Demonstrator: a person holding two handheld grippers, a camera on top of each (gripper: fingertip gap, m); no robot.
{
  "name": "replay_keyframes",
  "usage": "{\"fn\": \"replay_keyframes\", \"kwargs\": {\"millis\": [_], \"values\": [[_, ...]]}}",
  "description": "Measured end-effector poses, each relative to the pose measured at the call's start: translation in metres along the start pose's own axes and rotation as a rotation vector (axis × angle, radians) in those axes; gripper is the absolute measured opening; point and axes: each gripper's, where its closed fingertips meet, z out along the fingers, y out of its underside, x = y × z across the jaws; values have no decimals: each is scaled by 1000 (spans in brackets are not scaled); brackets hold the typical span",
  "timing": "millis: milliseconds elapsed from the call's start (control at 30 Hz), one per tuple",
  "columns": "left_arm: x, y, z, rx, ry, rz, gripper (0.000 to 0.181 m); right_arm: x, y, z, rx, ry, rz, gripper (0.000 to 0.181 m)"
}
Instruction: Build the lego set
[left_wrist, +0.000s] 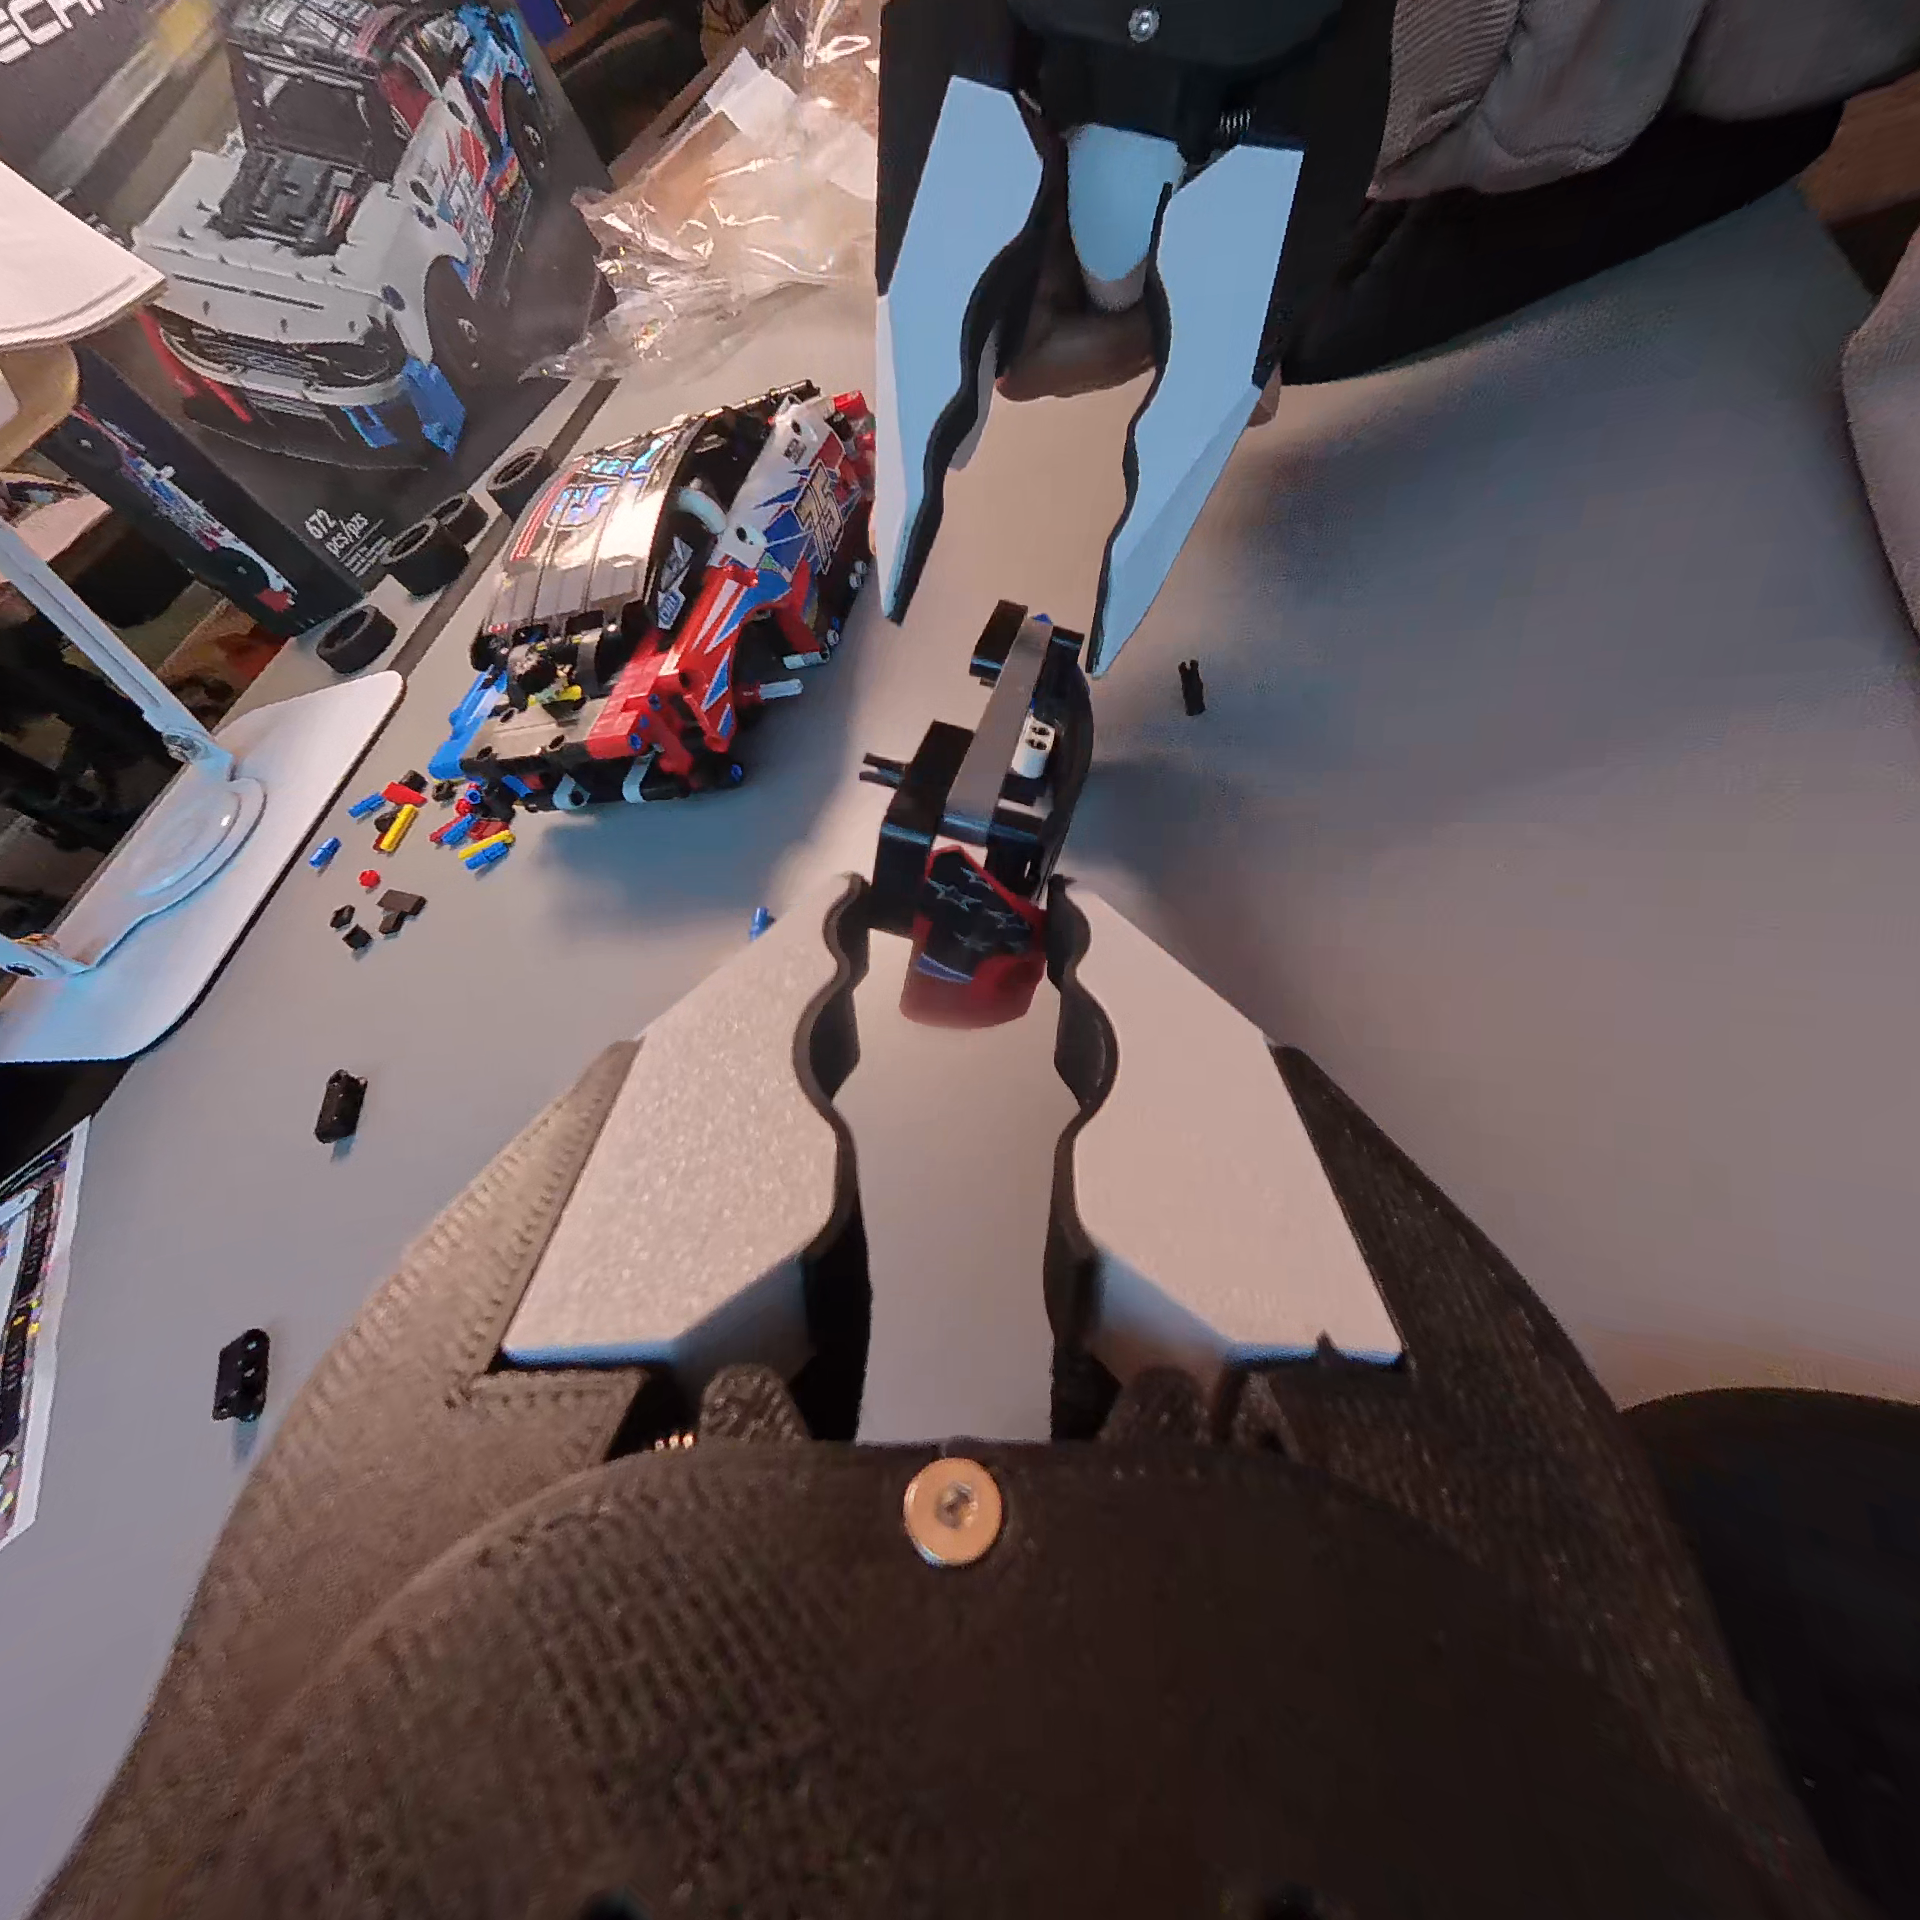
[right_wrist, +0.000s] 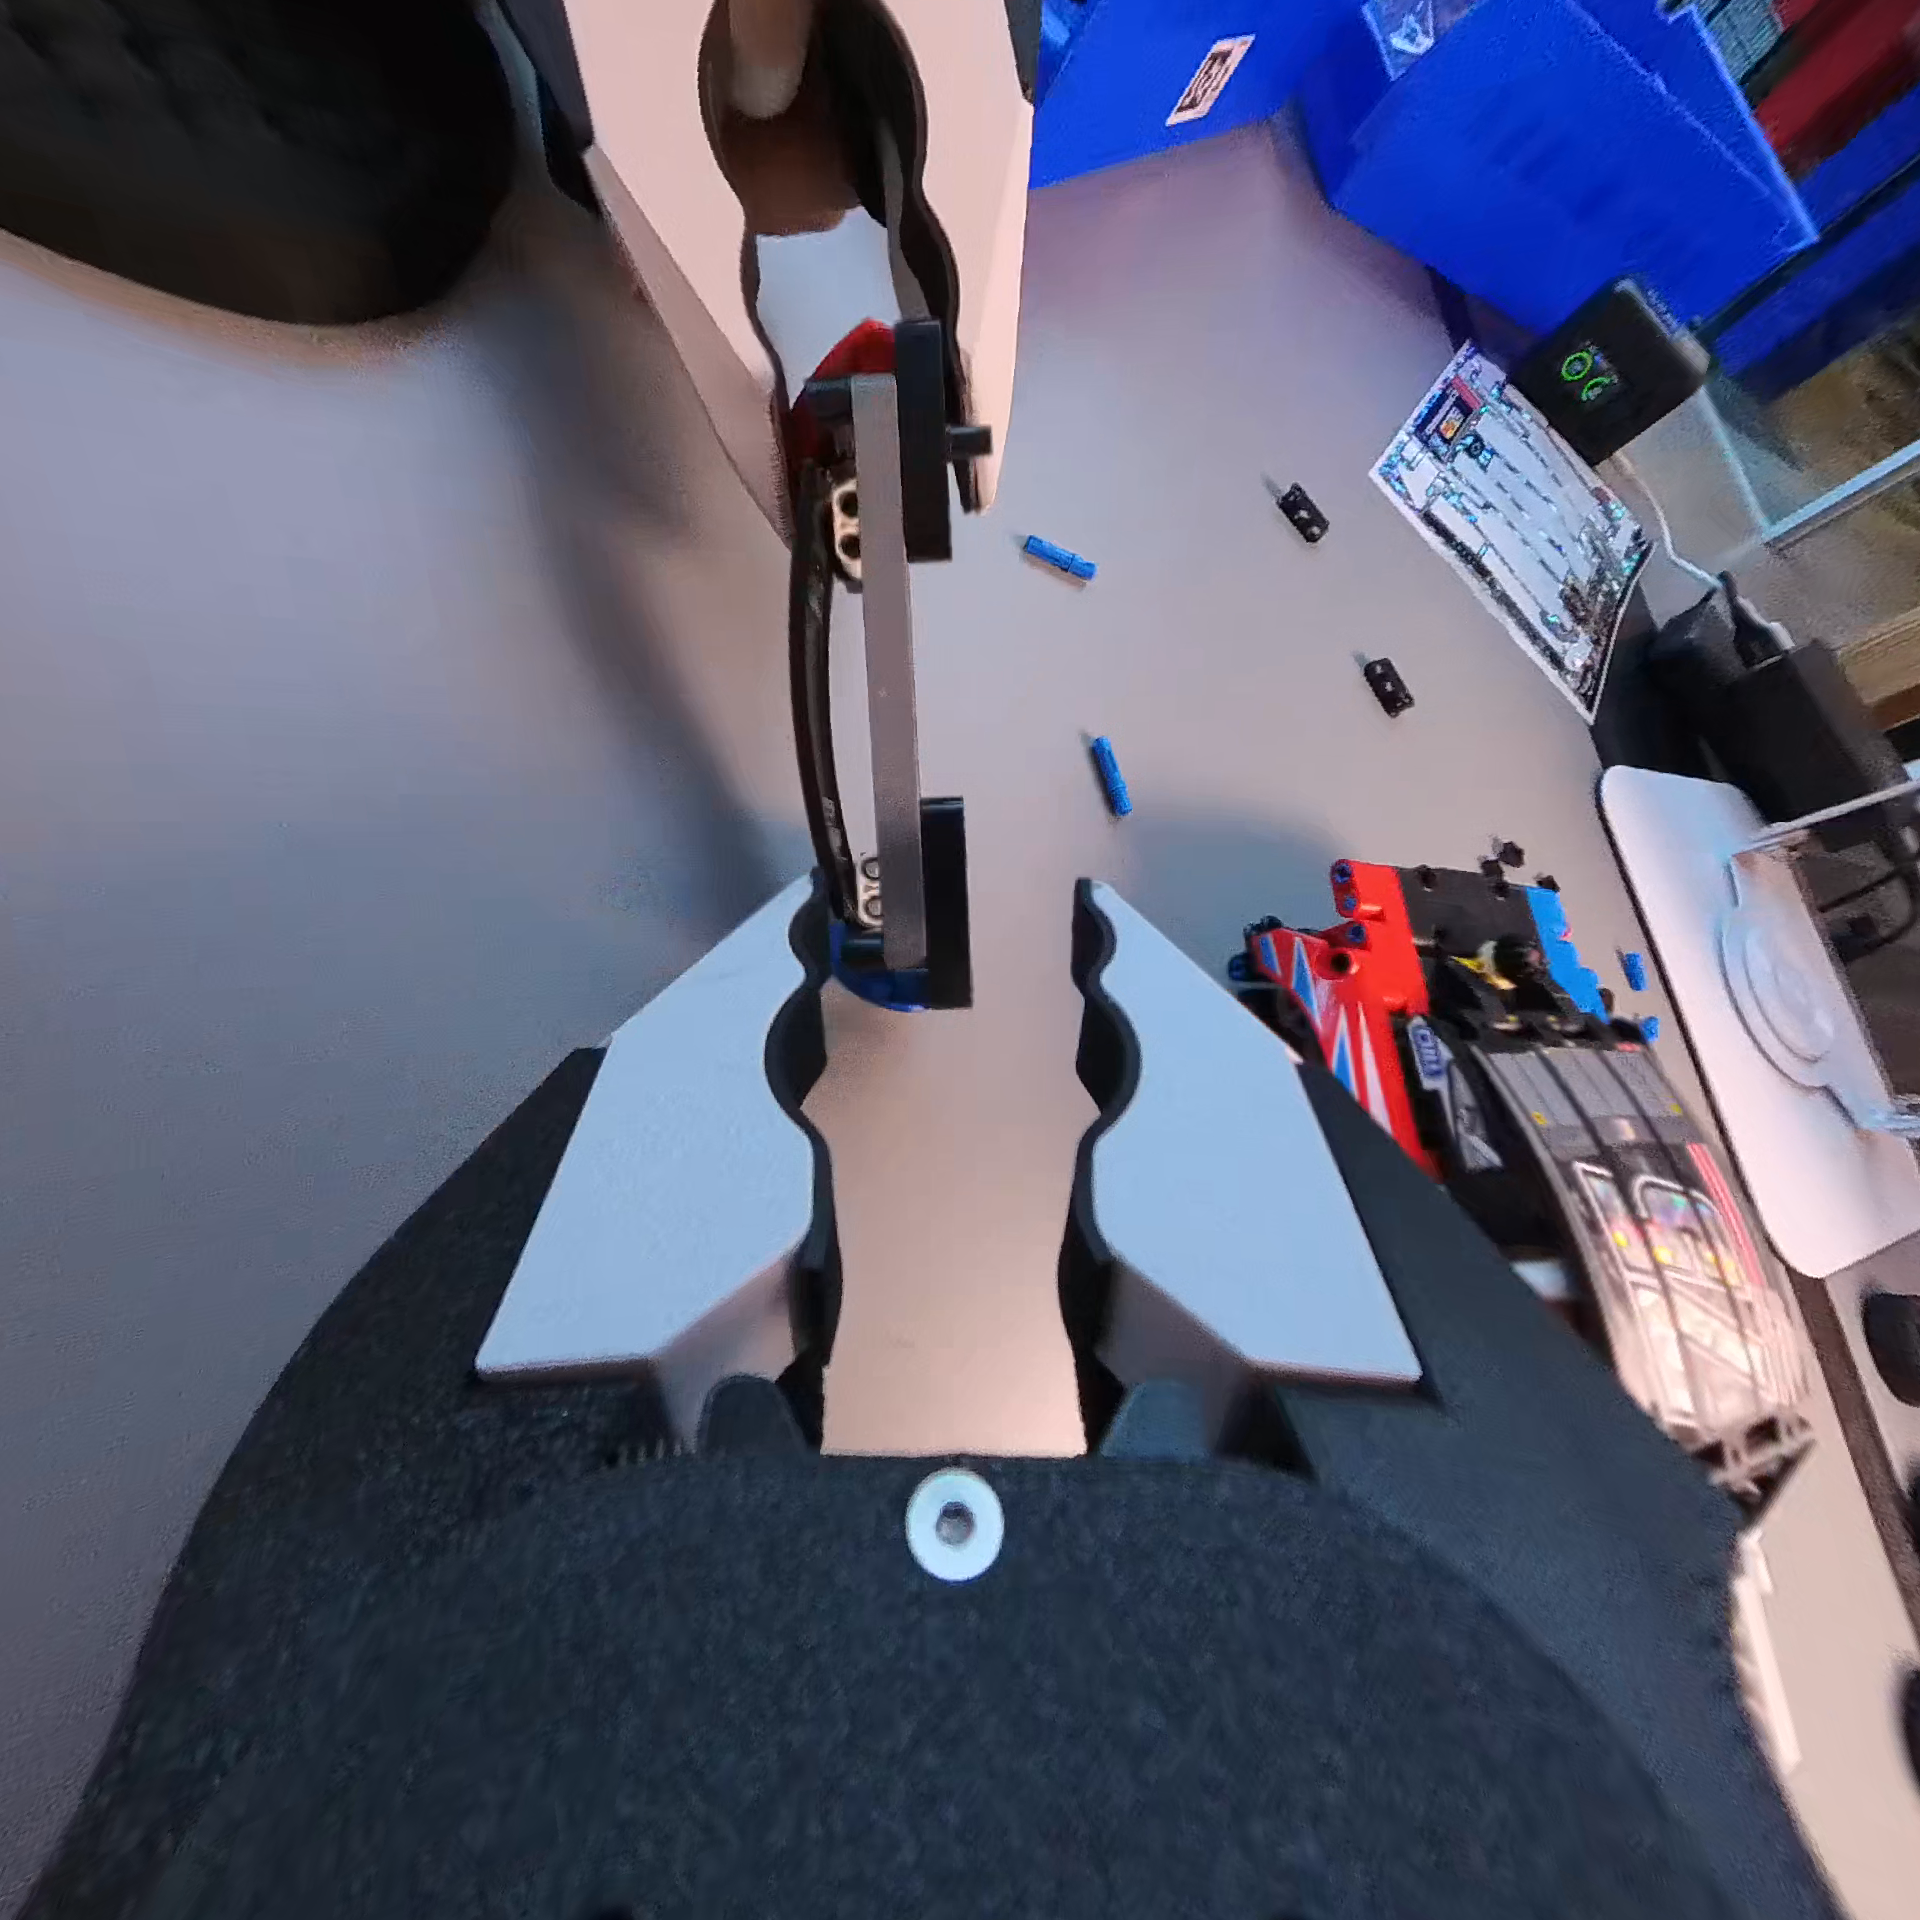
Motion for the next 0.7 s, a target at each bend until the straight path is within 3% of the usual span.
{"fn": "replay_keyframes", "kwargs": {"millis": [100, 400, 600, 700], "values": [[-2, 9, 4, -37, -22, 17, 32, -6, 5, 8, -6, -27, -16, 26], [-6, 17, 6, -54, -20, -45, 33, 1, 8, 9, -35, 53, -188, 23], [-12, 17, 4, -51, 1, -205, 49, 10, 15, 12, -66, 193, -439, 25], [-10, 24, 5, -99, 34, -295, 54, 5, 17, 10, -69, 180, -501, 25]]}}
